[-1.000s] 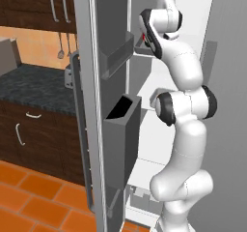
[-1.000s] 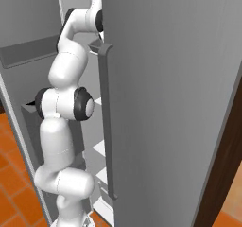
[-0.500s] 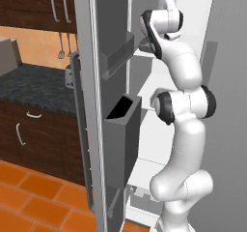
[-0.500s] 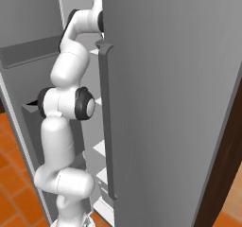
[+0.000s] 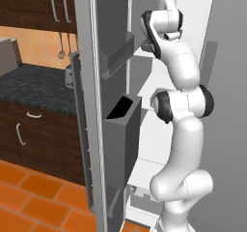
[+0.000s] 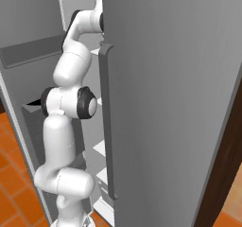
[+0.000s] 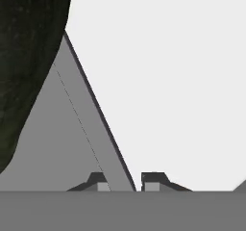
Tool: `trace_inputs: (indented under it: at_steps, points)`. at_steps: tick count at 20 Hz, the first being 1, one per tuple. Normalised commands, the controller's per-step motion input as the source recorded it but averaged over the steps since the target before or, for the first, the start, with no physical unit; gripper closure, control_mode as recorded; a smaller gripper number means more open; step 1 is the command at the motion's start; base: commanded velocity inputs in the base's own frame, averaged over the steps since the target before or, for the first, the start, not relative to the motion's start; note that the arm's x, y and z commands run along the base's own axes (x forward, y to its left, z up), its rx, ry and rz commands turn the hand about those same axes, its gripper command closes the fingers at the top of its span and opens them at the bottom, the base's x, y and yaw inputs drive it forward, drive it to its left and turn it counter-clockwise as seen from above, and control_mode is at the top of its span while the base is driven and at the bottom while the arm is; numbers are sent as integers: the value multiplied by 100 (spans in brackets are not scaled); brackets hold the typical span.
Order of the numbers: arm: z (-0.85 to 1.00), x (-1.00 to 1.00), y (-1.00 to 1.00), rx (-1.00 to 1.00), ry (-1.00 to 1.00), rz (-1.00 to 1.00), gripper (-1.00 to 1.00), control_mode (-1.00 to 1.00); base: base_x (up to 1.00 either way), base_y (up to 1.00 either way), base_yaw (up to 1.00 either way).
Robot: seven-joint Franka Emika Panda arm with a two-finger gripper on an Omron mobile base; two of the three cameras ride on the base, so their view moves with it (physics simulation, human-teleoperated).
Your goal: Take the meat container that has the shrimp and place it on the second highest rack of the freezer. Then take the vegetable container that has the cucumber and tomato and place it on the highest rack of the freezer.
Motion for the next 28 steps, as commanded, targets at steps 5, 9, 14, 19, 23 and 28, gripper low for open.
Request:
trace_inputs:
  at_steps: [5,9,14,19,23,28]
  points:
    - [-41,3,0,-3,-2,0,-100,-100,0,0,0]
    - [-26,0,0,-1,-7,0,-100,-100,0,0,0]
    - [-3,0,3,-3,-7,1,-100,-100,0,0,0]
    - [-1,-12,39,-18,-21,6,-100,-100,0,0,0]
    - [-3,-52,43,-22,-22,12,-100,-100,0,0,0]
    - [-24,-76,15,-22,-26,15,-100,-100,0,0,0]
